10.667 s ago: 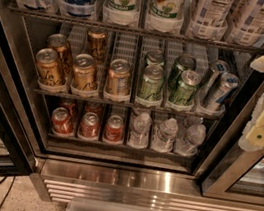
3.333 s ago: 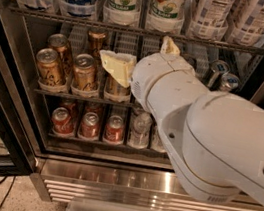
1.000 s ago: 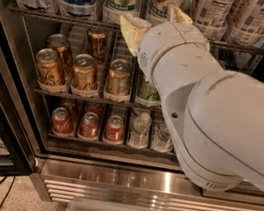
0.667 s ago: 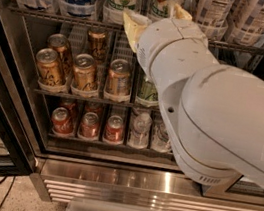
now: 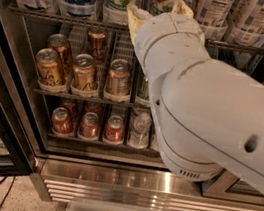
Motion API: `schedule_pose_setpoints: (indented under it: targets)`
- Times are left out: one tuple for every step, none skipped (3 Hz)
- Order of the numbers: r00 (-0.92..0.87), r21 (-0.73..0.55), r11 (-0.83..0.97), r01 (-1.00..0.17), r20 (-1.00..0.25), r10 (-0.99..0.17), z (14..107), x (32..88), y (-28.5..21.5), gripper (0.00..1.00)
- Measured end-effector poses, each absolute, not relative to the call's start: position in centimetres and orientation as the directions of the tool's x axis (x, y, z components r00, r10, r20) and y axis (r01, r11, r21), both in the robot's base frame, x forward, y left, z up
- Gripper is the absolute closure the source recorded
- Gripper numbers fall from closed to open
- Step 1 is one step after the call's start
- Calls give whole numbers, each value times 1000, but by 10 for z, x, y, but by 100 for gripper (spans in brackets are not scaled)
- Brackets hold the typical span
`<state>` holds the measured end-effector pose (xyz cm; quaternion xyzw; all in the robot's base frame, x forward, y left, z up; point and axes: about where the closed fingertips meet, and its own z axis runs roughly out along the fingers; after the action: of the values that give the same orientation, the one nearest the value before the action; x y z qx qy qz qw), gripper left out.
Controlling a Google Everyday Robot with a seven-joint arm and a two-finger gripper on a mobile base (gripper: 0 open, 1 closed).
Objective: Pick 7up can from top shelf of fridge
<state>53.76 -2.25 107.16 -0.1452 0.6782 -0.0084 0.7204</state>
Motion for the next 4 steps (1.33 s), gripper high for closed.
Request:
schedule_pose_setpoints:
  targets:
    - [65,-204,968,-147,-978,-197,1071,539,-25,41]
    - [46,-185,974,-131,-983,-180,1068,542,-27,41]
    - [36,-174,977,-123,-985,-171,1067,549,-27,40]
    - [45,-172,979,-106,-985,-168,1070,558,-30,40]
